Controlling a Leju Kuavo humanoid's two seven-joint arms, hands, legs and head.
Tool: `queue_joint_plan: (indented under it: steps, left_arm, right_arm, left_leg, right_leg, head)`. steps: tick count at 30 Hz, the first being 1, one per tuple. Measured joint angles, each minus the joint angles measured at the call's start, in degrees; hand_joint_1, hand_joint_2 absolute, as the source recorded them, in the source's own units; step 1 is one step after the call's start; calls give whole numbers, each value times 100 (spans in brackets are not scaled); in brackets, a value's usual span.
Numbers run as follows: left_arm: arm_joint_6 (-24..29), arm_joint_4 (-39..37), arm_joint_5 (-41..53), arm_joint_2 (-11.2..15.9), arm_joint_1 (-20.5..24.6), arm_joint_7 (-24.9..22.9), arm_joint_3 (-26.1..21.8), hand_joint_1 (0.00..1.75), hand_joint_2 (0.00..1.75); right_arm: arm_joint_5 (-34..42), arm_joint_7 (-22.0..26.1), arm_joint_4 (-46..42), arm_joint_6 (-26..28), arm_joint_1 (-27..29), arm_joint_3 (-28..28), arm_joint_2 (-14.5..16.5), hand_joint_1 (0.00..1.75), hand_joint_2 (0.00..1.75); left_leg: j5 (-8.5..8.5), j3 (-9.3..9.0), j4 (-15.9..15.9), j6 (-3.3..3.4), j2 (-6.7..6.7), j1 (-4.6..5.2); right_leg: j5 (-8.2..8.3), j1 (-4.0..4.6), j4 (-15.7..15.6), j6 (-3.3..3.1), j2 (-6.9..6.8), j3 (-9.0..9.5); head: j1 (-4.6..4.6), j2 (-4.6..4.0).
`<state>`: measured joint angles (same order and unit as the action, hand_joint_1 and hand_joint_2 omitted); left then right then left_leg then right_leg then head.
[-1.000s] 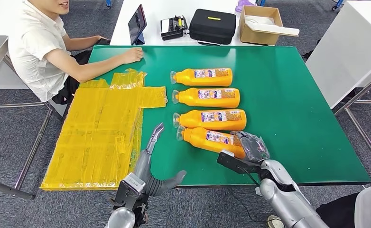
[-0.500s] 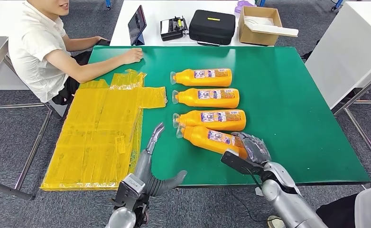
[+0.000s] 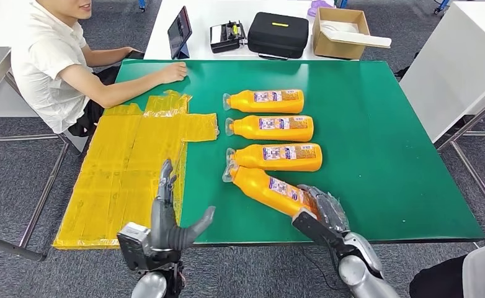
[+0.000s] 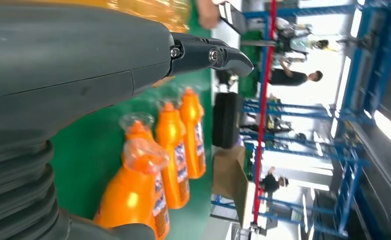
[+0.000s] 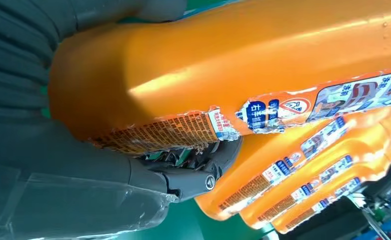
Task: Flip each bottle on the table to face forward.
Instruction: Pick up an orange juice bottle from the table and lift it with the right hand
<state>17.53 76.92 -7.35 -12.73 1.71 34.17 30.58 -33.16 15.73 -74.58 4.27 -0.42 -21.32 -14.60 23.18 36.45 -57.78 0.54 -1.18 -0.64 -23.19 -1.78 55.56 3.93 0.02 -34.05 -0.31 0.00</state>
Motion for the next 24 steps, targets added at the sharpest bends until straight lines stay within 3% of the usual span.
queue_joint_plan:
  steps: [4,7,15,24]
  left_arm:
    - [-191,72,-199,29,-158,-150,-101,0,175]
    - [-652,-5,-635,62,-249,-501,-127,0,175]
    - [-1689,-993,-2217,81,-139,-1233,-233,0,175]
    - [-2560,-1849,-2818,80,173,-1212,-279,0,175]
  right_arm:
    - [51,56,-245,92,220,42,76,175,175]
    - [145,173,-435,200,313,98,169,175,175]
    - [456,541,-563,203,172,125,386,175,175]
    - [754,914,-488,77,-124,77,547,175,175]
  left_leg:
    - [0,10,0,0,-1,1]
    - [0,10,0,1,0,1]
    - [-2,10,0,1,0,0]
    - [-3,11,0,1,0,0]
  right_leg:
    - [0,-1,0,0,0,-9]
    - [0,-2,0,0,1,-10]
    - [1,-1,0,0,0,-11]
    - [2,-1,1,0,0,-11]
  head:
    - [0,0]
    - [0,0]
    - [0,0]
    - [0,0]
